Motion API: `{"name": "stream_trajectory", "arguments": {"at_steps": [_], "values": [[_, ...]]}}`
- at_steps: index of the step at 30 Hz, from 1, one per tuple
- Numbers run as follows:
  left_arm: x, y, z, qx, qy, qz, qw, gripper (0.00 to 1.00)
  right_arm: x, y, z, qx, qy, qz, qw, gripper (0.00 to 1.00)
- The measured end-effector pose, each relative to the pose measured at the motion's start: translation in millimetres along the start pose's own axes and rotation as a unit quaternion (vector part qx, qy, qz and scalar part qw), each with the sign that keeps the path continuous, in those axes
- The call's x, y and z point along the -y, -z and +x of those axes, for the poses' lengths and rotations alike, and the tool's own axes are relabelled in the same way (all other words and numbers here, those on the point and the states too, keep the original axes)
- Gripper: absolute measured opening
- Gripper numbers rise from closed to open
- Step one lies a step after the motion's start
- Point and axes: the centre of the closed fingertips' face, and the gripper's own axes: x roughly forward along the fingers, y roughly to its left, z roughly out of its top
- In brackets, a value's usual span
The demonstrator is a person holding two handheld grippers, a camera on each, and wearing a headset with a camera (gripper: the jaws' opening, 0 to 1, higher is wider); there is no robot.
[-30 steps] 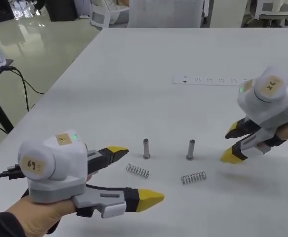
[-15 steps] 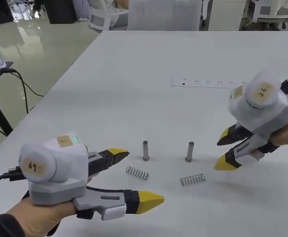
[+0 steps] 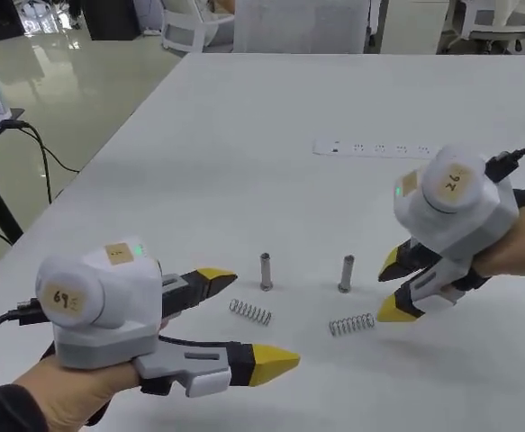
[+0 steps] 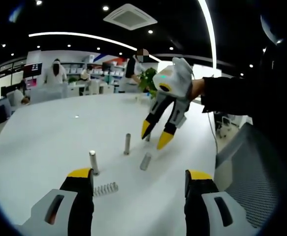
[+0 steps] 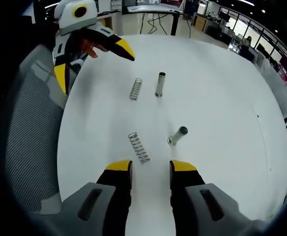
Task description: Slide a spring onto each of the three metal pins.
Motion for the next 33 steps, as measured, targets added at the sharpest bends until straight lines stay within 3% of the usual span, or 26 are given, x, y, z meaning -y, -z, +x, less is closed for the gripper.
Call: {"name": "stream_trajectory", "arguments": {"at_steps": [33], "values": [[1.9, 3.2, 0.8, -0.007, 0.005, -0.002, 1.0, 0.68, -12.1, 5.8, 34.2, -0.042, -0.022, -0.05, 0.9976, 0.16]]}}
